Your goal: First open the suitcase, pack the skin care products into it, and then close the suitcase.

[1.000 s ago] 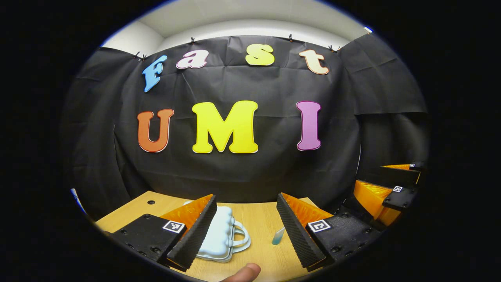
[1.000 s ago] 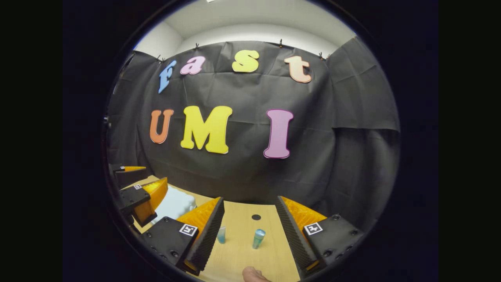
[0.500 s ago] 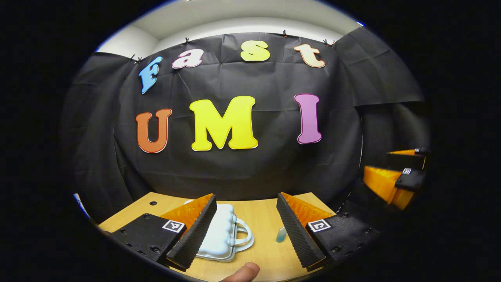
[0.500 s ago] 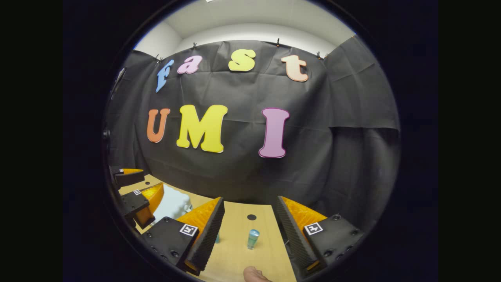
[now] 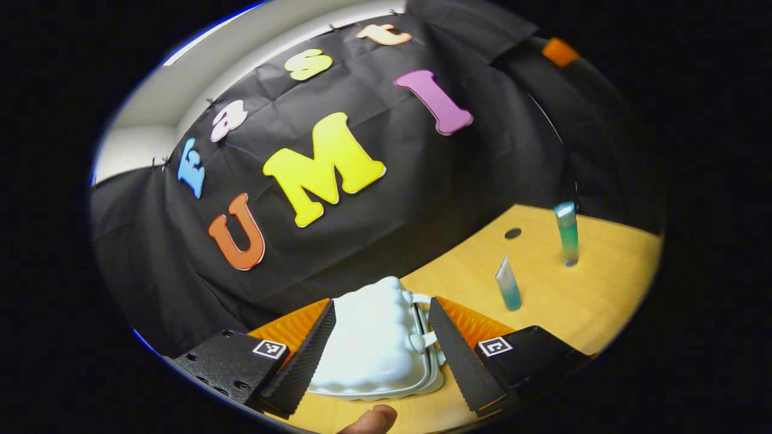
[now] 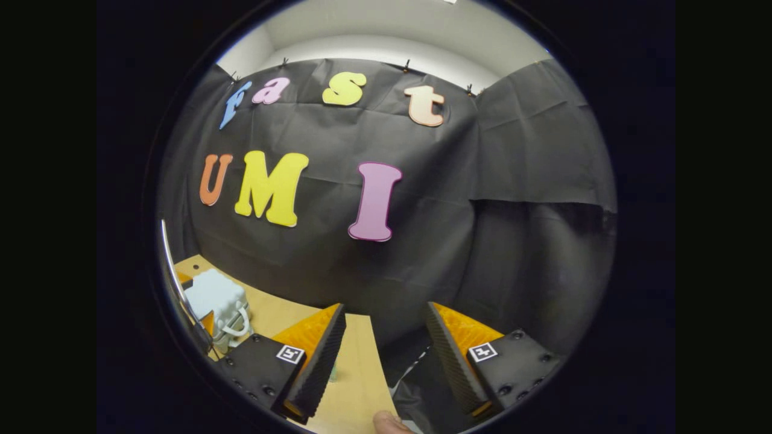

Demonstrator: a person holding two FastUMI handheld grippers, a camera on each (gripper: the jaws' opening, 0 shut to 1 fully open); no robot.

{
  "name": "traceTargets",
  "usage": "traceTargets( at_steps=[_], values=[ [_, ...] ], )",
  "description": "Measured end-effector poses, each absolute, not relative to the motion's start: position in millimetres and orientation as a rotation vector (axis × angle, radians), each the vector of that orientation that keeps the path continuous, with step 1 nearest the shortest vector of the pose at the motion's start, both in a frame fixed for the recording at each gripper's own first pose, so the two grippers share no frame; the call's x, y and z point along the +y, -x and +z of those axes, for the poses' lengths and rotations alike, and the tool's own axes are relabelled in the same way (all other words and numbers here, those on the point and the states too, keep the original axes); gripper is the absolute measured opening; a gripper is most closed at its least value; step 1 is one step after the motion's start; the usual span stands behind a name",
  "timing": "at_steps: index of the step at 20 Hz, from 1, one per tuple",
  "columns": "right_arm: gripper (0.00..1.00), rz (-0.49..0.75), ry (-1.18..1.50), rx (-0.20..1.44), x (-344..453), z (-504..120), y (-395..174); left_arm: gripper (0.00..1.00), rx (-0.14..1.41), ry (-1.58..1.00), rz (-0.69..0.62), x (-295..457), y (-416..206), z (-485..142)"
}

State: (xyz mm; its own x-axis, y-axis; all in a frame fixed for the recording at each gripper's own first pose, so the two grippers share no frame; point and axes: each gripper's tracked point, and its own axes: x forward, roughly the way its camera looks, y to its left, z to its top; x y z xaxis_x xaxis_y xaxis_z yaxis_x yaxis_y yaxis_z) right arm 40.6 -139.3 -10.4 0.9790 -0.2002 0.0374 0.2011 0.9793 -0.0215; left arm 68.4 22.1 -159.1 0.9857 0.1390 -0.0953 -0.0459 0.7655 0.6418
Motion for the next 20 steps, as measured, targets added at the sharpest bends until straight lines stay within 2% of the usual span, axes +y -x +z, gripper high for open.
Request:
traceTargets(
  at_steps=[6, 10, 13, 15, 16, 17, 18, 20],
  values=[
    [0.8, -0.136, 0.002, 0.008, -143, -35, -55, 0.98, 0.258, -0.998, 0.073, 15, -96, -224],
    [0.8, -0.105, -0.017, 0.031, -153, -49, -71, 0.98, 0.309, -1.175, 0.092, 20, -126, -239],
    [0.8, -0.097, -0.041, 0.042, -165, -58, -85, 0.96, 0.411, -1.306, 0.088, 32, -138, -263],
    [0.8, -0.081, -0.06, 0.054, -171, -66, -91, 0.94, 0.416, -1.355, 0.127, 39, -143, -261],
    [0.8, -0.075, -0.065, 0.058, -174, -69, -95, 0.91, 0.409, -1.39, 0.137, 41, -146, -256],
    [0.8, -0.071, -0.064, 0.064, -176, -73, -97, 0.8, 0.413, -1.417, 0.137, 39, -147, -255],
    [0.8, -0.065, -0.06, 0.069, -178, -78, -98, 0.75, 0.417, -1.438, 0.127, 37, -151, -256],
    [0.8, -0.072, -0.044, 0.084, -182, -84, -96, 0.56, 0.459, -1.453, 0.095, 38, -152, -266]
  ],
)
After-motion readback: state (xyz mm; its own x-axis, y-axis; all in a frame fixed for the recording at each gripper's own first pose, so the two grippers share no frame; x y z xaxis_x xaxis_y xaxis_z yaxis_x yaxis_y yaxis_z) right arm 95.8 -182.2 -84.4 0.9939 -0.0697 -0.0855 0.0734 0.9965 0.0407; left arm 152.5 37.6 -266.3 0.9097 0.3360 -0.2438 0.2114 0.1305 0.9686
